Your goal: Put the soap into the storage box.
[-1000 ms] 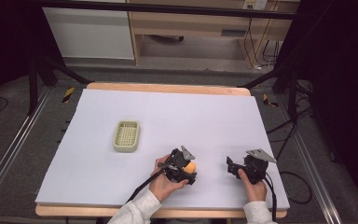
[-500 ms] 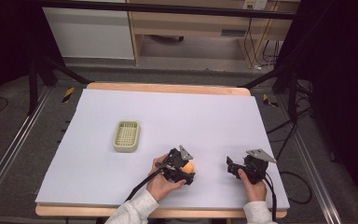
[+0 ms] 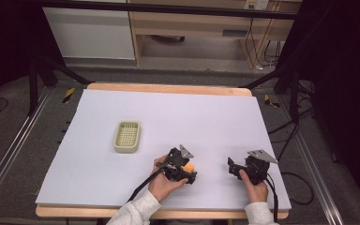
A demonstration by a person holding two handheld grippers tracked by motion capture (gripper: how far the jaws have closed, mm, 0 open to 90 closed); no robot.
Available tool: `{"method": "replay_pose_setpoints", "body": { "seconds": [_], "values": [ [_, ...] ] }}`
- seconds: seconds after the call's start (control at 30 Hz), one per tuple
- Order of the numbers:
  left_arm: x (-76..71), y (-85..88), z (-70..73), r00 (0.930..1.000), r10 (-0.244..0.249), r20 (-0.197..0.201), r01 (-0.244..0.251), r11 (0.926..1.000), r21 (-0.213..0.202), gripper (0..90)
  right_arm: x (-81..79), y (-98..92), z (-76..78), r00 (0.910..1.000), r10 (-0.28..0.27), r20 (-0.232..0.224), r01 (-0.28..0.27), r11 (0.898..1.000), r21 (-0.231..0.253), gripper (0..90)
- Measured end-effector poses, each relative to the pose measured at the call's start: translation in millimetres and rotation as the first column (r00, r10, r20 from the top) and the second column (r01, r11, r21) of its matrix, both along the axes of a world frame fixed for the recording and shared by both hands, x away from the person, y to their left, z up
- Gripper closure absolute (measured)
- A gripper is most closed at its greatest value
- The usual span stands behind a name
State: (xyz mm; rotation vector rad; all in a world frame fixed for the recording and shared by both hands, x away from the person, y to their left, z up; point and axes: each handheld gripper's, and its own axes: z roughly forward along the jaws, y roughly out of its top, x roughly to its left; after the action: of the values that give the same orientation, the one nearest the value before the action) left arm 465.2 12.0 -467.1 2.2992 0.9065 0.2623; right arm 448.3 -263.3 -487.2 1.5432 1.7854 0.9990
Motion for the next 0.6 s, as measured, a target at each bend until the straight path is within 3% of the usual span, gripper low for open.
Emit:
{"method": "replay_pose_setpoints", "body": {
  "seconds": [0.2, 0.3, 0.47, 0.6],
  "values": [
    [1.2, -4.1, 3.1, 0.9999, 0.012, 0.011, -0.012, 0.9998, -0.014, 25.5, 0.0, 0.0, 0.0, 1.0000, 0.001, -0.001, -0.001, 1.000, -0.001, 4.4],
    [1.6, -5.1, 3.3, 0.9997, 0.016, 0.017, -0.016, 0.9999, 0.004, 25.5, 0.0, 0.0, 0.0, 1.0000, 0.001, 0.000, -0.001, 1.000, -0.001, 4.4],
    [6.1, -6.4, -2.9, 0.9992, 0.027, -0.029, -0.027, 0.9996, 0.001, 24.0, -0.1, 0.3, 0.0, 1.0000, -0.001, 0.000, 0.001, 1.000, -0.001, 4.4],
    [5.9, -7.4, -1.8, 0.9996, 0.012, -0.026, -0.011, 0.9998, 0.013, 26.8, -0.1, 0.1, 0.1, 1.0000, 0.002, -0.002, -0.002, 1.000, 0.001, 4.4]
  ]
}}
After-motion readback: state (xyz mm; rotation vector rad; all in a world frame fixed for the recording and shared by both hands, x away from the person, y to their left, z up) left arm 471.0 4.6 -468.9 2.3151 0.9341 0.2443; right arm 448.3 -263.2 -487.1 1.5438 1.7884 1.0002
